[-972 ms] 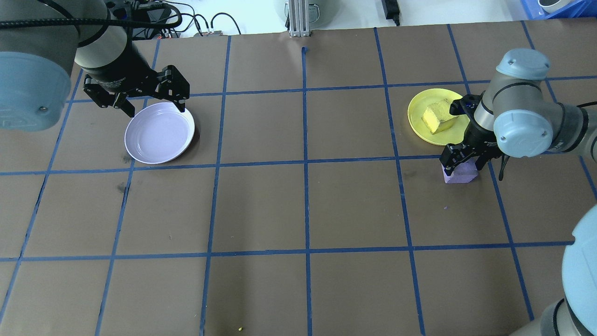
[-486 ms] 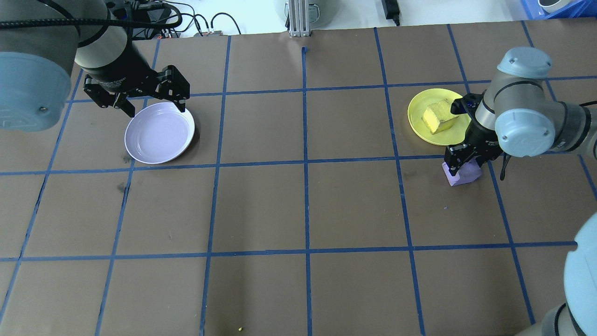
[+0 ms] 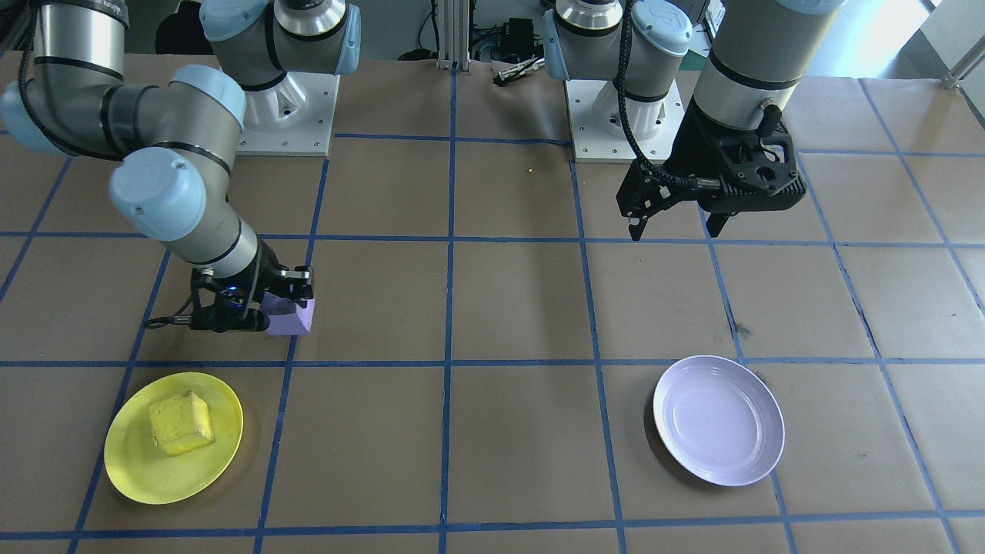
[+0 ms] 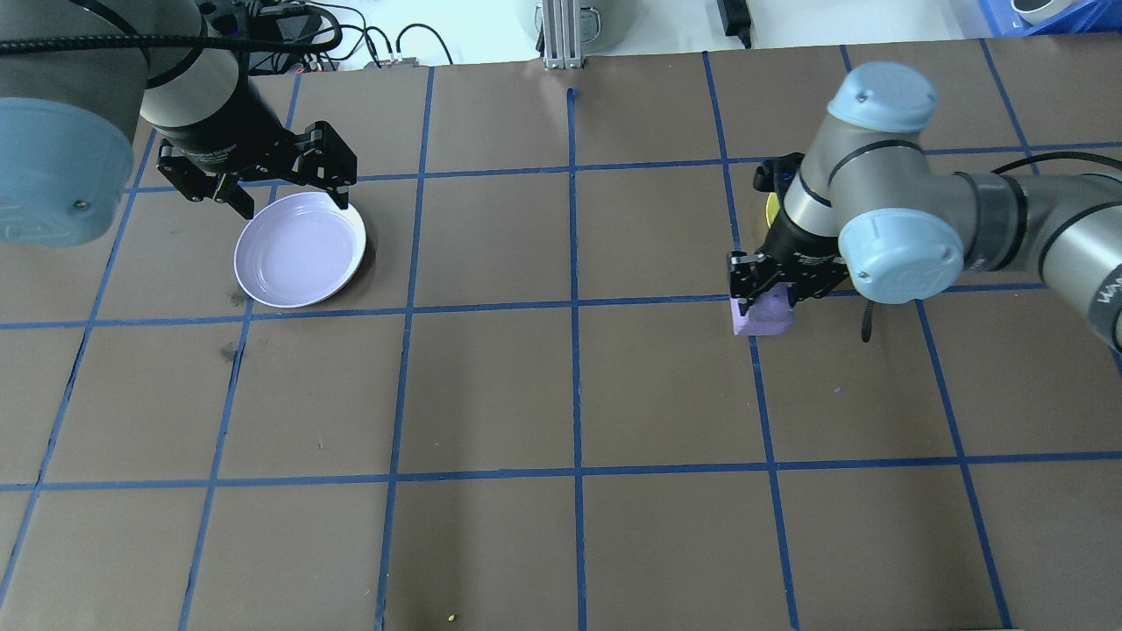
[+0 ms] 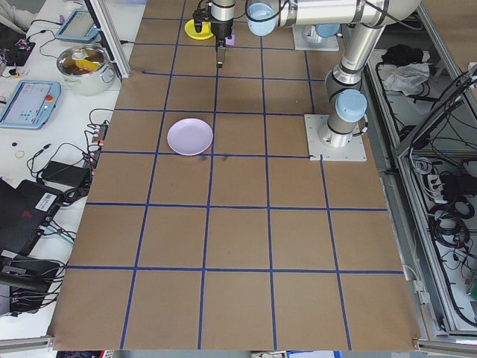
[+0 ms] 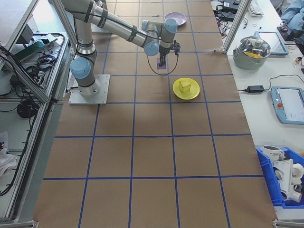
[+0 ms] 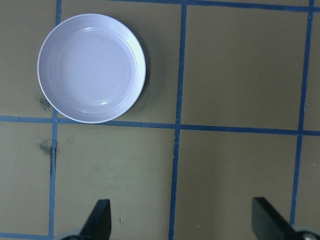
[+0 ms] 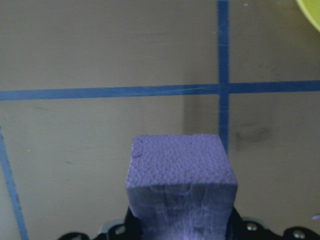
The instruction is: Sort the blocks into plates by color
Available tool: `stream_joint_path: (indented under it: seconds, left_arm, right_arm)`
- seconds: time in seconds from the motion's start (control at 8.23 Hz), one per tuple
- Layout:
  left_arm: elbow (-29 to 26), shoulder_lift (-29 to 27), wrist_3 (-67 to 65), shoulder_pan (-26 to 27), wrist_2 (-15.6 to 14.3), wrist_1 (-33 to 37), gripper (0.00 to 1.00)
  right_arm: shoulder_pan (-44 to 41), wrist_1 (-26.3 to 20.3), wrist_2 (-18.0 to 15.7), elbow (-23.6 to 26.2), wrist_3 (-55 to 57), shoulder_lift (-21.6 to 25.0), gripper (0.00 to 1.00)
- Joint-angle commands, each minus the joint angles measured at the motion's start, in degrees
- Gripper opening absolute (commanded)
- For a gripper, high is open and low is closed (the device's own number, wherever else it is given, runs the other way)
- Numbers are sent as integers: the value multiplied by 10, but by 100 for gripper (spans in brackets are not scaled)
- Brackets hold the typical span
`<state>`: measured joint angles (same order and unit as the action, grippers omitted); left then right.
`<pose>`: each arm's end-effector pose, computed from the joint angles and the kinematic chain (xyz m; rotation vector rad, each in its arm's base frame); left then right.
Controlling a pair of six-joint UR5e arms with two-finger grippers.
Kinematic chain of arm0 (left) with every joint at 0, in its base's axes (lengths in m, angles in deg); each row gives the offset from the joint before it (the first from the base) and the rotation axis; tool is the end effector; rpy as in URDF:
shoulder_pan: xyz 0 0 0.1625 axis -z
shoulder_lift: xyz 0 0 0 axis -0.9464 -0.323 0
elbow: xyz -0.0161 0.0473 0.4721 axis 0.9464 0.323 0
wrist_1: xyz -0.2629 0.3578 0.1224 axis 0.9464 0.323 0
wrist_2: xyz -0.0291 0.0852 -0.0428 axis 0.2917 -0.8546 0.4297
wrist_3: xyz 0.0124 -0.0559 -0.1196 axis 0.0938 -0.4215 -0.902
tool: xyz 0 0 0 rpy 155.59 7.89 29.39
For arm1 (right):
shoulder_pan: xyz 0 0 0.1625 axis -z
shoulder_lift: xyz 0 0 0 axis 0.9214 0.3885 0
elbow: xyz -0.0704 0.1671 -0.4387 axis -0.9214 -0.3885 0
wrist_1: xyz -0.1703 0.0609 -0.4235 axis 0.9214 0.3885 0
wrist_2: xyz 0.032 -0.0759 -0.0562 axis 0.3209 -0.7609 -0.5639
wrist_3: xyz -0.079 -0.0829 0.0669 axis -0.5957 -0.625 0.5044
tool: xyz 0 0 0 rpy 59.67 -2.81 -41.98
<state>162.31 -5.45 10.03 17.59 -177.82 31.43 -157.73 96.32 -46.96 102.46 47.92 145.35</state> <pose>-0.1199 -0.5513 0.4864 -0.1124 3.1272 -0.1713 0.1515 -0.5608 0.2570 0.0443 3.0449 0.1750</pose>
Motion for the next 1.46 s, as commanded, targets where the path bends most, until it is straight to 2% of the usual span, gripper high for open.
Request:
stream_joint_path:
  seconds: [0.0, 0.36, 0.49, 0.61, 0.73, 0.85, 0.97, 1.34]
  left_arm:
    - [-3, 2, -1, 0, 5, -9, 100]
    - [4, 2, -1, 0, 4, -5, 100]
    - [4, 1, -1, 0, 4, -6, 100]
    - [4, -3, 0, 0, -3, -6, 100]
    - [4, -1, 0, 0, -4, -6, 100]
    - [4, -1, 0, 0, -4, -5, 100]
    - [4, 2, 0, -2, 5, -2, 100]
    - [2, 0, 0, -3, 0, 4, 100]
  right_arm:
    - [-175, 4, 19, -73, 208, -39, 5]
    - [-277, 23, 37, -188, 248, -142, 9]
    - [-291, 34, 36, -193, 249, -152, 20]
    - [-294, 43, 27, -192, 249, -157, 44]
    - [-293, 53, 27, -192, 249, -166, 64]
    - [-294, 79, 24, -191, 249, -170, 100]
    - [-293, 80, 25, -190, 249, -171, 100]
    - [-282, 74, 23, -192, 240, -144, 100]
